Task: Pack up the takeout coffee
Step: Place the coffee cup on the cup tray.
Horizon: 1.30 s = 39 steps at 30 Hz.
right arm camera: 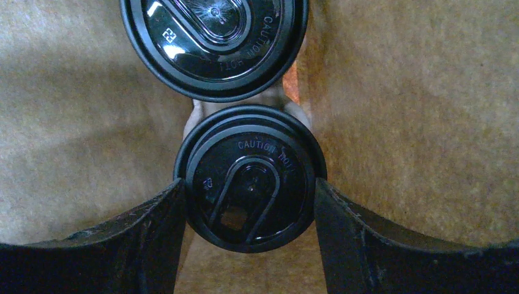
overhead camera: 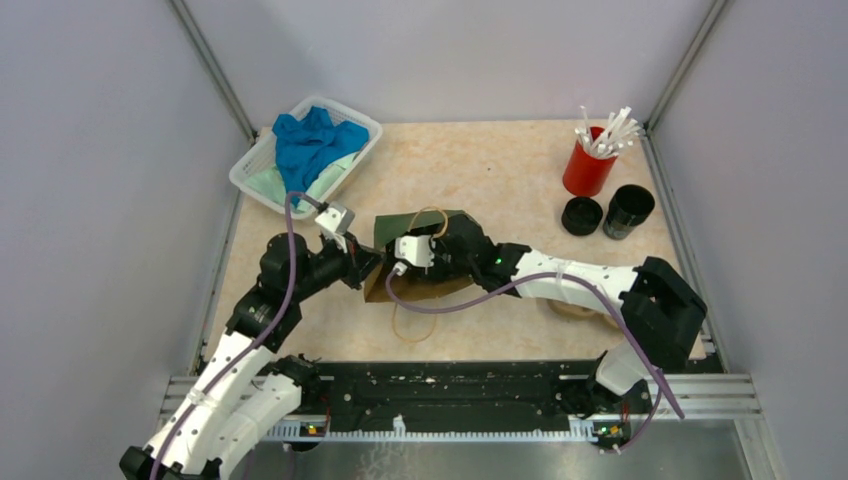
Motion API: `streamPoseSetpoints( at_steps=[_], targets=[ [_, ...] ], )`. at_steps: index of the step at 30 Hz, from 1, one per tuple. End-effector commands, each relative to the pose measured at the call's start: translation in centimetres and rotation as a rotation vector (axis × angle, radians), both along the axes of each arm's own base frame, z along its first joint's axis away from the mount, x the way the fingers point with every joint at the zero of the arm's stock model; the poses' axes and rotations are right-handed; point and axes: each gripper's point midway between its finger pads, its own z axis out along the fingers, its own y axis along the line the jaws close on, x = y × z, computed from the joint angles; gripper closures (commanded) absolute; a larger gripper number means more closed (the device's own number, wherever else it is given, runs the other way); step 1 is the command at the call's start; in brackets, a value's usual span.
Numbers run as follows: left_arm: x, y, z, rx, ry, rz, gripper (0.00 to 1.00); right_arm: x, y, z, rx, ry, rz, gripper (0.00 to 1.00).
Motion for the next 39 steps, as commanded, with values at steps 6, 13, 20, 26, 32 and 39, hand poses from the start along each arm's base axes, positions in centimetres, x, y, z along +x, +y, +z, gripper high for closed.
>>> streamPoseSetpoints(
  at_steps=[6,13,20,26,32,39],
  targets=[
    [0.2,-0.3,3.9,0.007,0.029,-0.004,1.00,-1.0,0.8,1.9,0.032,0.114,0.026,1.00],
    [0.1,-0.2,4.0,0.015,0.204,0.043,1.00,-3.8,0.7,2.2,0.034,0.289,0.045,1.00],
    [0.6,0.5,5.4,0.016,0.316,0.140,1.00,-6.2,0.6,1.4,0.004,0.411,0.091,0.99],
    [1.5,0.8,5.8,0.012,0.372,0.204,1.00,-7.2,0.9,0.7,-0.006,0.479,0.109,0.94],
    [2.2,1.0,5.1,0.027,0.410,0.248,1.00,-8.2,1.4,1.8,0.012,0.550,0.123,0.65],
    [2.1,0.6,4.6,0.011,0.426,0.237,1.00,-8.8,1.2,3.9,0.020,0.572,0.118,0.25]
  ],
)
